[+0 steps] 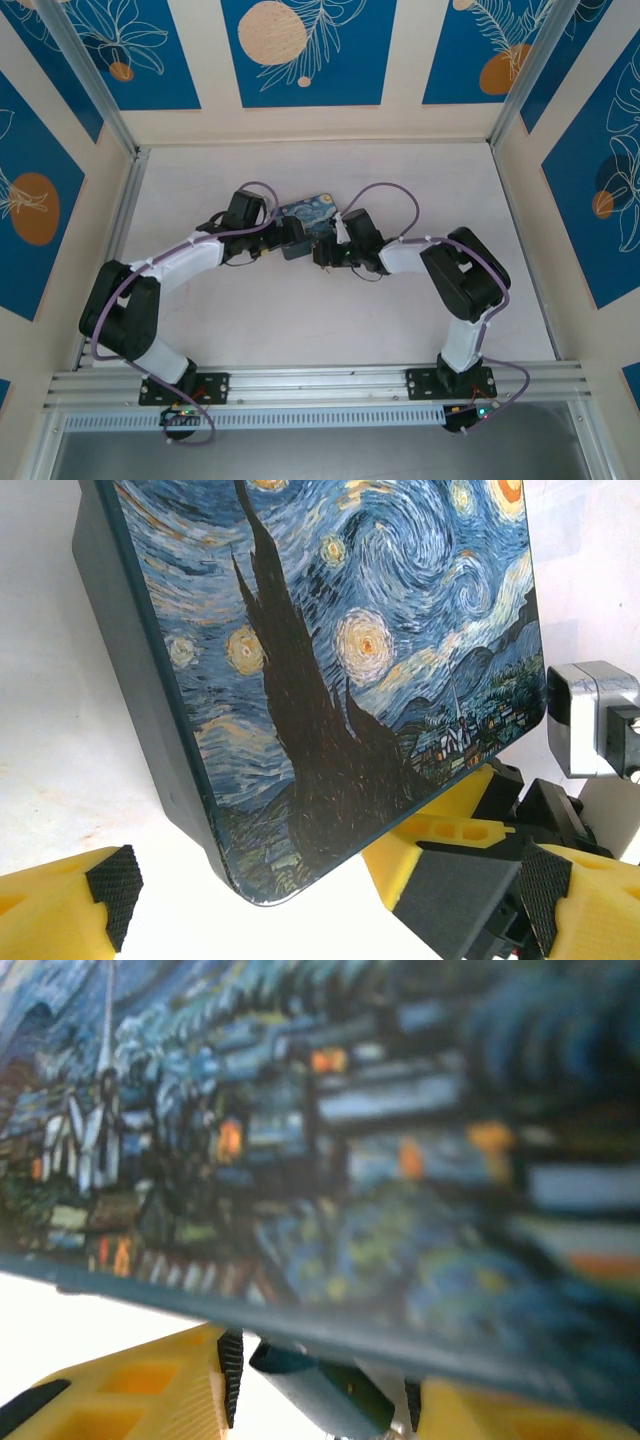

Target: Unlock a padlock with a key

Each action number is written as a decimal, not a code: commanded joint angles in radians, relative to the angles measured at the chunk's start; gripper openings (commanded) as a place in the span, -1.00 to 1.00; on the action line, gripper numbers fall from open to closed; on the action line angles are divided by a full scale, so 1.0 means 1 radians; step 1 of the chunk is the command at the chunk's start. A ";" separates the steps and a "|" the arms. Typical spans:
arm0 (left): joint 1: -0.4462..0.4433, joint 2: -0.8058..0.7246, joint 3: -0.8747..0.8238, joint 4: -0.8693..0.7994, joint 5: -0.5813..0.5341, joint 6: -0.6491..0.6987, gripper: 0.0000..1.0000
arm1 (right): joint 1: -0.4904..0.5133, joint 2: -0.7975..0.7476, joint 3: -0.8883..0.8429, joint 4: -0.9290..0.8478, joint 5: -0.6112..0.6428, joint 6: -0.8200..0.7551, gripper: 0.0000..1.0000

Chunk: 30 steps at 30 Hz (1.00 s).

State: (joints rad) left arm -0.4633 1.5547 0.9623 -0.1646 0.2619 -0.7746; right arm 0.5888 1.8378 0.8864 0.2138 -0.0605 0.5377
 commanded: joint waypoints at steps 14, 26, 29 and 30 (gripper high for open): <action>0.024 0.019 0.026 0.012 0.027 0.021 0.95 | -0.029 -0.030 -0.105 0.003 0.007 -0.023 -0.28; 0.024 0.013 0.027 0.010 0.031 0.024 0.96 | -0.065 -0.086 -0.196 0.062 -0.080 0.008 -0.77; 0.024 0.005 0.022 0.013 0.033 0.024 0.95 | -0.089 -0.118 -0.238 0.094 -0.116 0.030 -0.50; 0.024 0.003 0.020 0.014 0.034 0.024 0.95 | -0.098 -0.126 -0.252 0.106 -0.127 0.038 -0.30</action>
State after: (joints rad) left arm -0.4534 1.5646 0.9623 -0.1612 0.2737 -0.7746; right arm 0.5144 1.7367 0.6849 0.3439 -0.1421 0.5549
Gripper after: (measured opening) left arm 0.978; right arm 0.281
